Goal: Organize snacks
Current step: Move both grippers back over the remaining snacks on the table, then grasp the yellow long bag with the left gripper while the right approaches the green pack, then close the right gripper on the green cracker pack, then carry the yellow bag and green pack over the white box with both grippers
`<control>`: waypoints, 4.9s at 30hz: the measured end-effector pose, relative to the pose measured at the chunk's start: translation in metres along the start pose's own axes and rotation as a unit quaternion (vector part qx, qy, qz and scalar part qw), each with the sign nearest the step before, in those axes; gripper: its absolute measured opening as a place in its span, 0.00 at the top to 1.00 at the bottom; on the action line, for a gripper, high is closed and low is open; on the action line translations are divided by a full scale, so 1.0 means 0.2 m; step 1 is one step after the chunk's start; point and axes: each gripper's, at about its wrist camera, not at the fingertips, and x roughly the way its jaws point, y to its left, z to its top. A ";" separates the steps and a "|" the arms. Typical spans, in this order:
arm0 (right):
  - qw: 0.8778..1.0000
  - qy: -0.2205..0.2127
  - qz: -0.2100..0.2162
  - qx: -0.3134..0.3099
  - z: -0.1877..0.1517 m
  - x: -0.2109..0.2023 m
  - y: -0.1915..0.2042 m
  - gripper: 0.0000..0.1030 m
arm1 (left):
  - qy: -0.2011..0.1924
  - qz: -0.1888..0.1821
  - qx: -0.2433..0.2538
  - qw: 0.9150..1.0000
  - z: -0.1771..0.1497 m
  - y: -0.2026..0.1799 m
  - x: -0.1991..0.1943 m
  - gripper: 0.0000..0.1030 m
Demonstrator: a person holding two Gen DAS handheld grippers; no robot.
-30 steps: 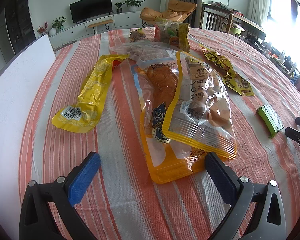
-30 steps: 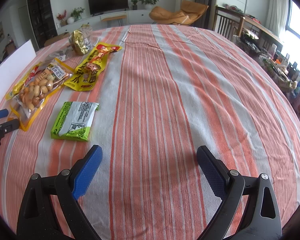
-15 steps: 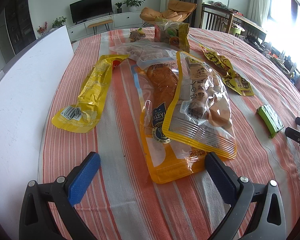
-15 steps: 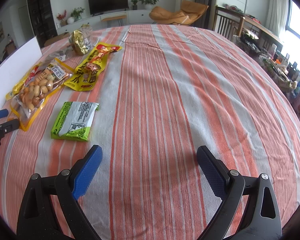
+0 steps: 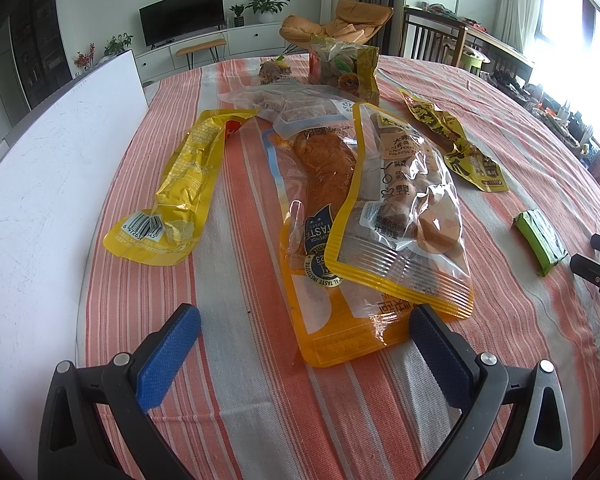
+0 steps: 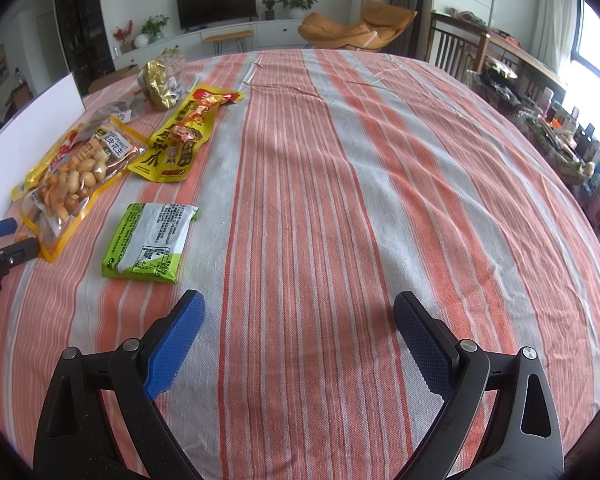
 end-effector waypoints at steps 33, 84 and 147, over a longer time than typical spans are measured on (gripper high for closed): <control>1.000 -0.007 0.008 0.011 0.00 -0.02 -0.02 0.06 | 0.006 0.005 -0.003 1.000 -0.31 0.04 -0.22 0.00; 0.991 0.014 0.081 -0.102 0.13 0.16 0.38 0.01 | -0.009 0.018 0.030 0.999 0.38 0.12 -0.25 0.01; 0.950 0.244 0.191 -0.038 0.25 0.04 0.89 0.28 | -0.146 -0.005 -0.246 0.958 -0.39 0.99 -1.23 0.53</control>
